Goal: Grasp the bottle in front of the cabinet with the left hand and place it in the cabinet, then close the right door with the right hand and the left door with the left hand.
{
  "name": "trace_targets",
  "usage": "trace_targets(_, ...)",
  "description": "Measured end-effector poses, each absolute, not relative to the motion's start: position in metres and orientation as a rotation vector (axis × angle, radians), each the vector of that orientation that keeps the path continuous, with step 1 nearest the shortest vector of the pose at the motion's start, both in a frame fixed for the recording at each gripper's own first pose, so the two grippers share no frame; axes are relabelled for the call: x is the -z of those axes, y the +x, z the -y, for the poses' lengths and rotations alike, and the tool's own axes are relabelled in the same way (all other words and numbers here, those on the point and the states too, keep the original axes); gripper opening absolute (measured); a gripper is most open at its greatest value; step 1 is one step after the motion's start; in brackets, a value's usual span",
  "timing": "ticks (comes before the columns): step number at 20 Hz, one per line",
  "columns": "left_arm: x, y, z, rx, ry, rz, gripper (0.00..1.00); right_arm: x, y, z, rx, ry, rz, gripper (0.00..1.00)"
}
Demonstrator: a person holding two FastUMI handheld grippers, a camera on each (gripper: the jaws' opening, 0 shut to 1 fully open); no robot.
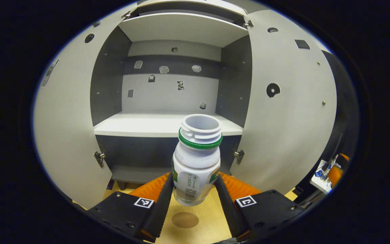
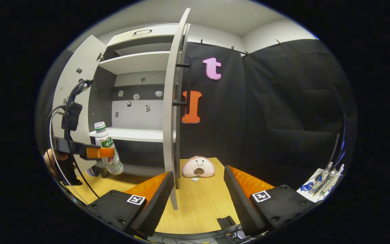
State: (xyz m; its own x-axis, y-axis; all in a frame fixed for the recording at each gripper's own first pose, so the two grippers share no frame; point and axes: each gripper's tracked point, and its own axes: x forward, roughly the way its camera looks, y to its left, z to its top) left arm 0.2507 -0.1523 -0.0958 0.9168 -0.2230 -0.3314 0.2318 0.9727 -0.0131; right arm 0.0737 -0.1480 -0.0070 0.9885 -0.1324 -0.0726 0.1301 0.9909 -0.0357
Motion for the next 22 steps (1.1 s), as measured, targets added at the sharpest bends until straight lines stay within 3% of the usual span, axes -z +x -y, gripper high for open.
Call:
trace_targets(10, 0.007, 0.339, 0.153, 0.208, -0.002, -0.235, 0.74, -0.007, 0.077, 0.177, 0.192, -0.015, -0.059, 0.98)
trace_targets(22, 0.009, 0.445, 0.164, 0.191, 0.017, -0.318, 0.74, -0.025, 0.057, 0.23, 0.36, 0.002, -0.034, 0.98)
